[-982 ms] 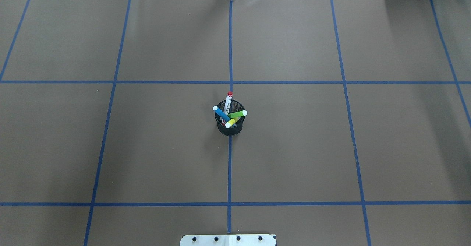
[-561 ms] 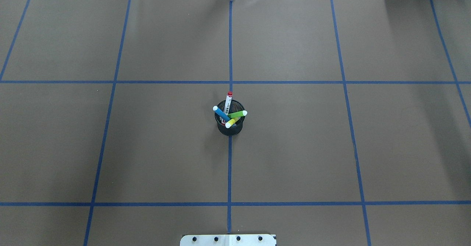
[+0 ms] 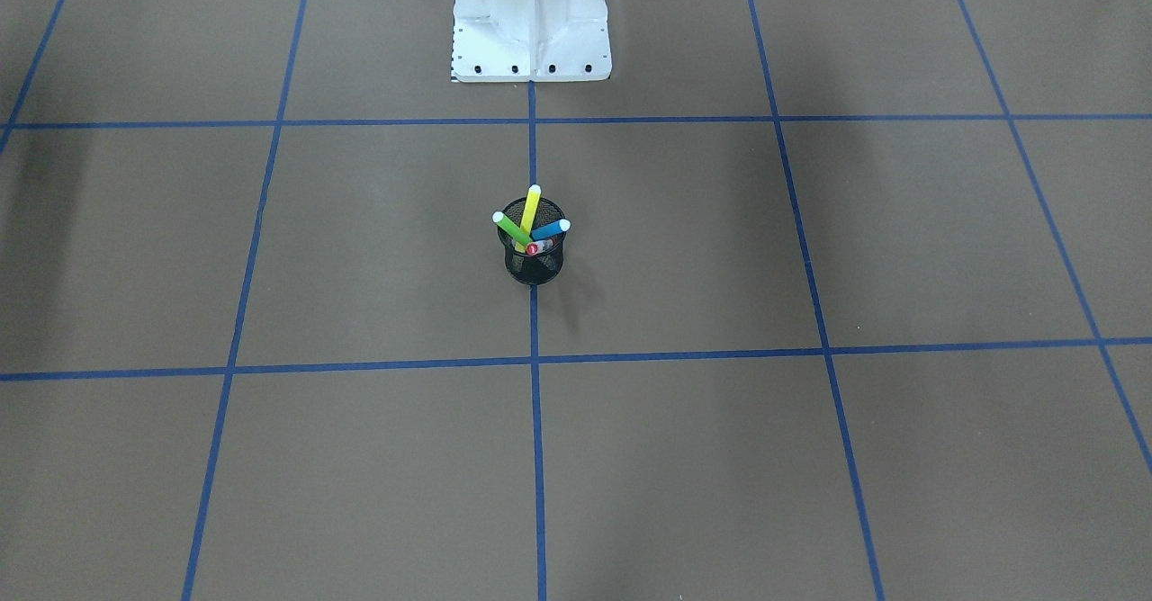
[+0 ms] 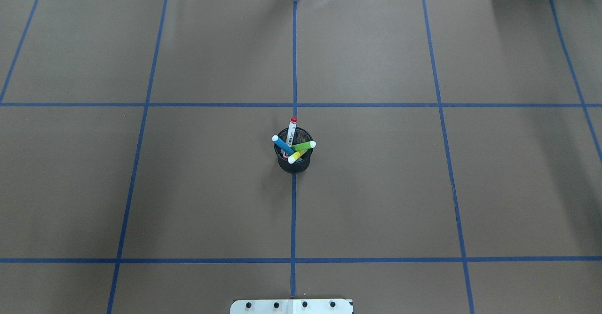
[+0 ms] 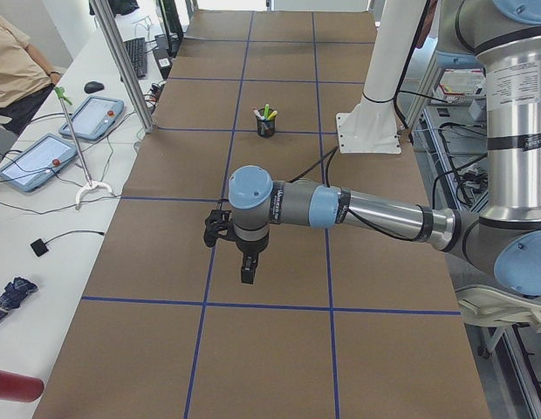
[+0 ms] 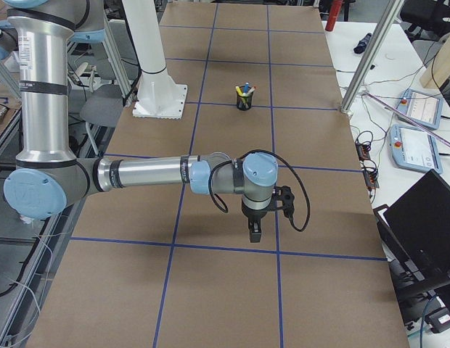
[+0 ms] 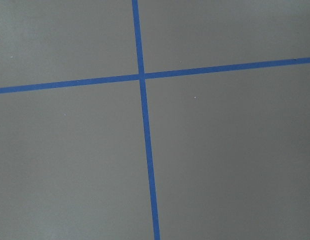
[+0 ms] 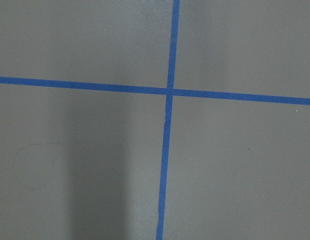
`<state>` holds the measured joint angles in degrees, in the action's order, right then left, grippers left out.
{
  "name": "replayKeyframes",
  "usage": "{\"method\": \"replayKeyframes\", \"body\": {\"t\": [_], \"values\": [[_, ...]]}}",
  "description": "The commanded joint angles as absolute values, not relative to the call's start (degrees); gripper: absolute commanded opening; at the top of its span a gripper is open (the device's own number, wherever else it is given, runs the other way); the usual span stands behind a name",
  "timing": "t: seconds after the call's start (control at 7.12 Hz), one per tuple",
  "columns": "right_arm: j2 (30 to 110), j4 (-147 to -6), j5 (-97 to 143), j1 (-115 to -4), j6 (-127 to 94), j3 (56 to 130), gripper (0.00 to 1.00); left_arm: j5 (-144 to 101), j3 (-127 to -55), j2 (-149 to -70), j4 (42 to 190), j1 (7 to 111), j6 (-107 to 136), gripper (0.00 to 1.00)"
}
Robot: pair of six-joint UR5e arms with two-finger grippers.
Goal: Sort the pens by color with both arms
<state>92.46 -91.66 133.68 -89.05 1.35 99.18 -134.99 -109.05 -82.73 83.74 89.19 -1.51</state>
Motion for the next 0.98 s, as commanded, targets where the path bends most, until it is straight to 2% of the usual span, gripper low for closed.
{"method": "replayKeyframes", "body": {"t": [0.0,0.42,0.84], "values": [[92.4,-86.8,135.3,-89.0,0.9,98.6,0.99,-135.0,-108.5,-86.3,83.3,89.1,-1.4,1.0],[91.9,-83.9,137.5,-88.9,1.8,99.1,0.99,-134.9,-108.4,-87.5,84.9,89.3,-2.1,1.0],[89.6,-82.7,137.6,-86.8,0.6,100.8,0.99,-135.3,-108.5,-87.8,92.9,89.1,1.2,1.0]]}}
